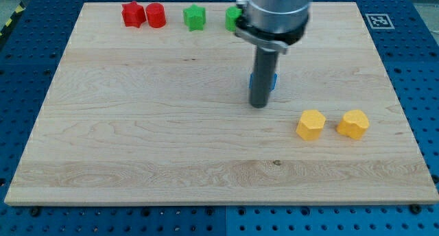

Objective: Push the blue cube towards the top right

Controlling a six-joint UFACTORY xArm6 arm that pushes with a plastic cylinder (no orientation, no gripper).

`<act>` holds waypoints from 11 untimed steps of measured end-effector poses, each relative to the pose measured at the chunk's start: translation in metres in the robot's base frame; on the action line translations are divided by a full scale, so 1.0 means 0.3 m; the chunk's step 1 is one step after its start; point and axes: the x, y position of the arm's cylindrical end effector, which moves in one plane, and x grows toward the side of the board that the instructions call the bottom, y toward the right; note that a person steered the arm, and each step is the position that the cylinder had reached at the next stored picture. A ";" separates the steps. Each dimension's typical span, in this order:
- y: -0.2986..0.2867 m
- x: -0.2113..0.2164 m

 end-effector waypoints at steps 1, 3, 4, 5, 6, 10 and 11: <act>-0.058 -0.019; 0.075 -0.080; 0.194 -0.099; 0.249 -0.132; 0.245 -0.172; 0.181 -0.149; 0.181 -0.149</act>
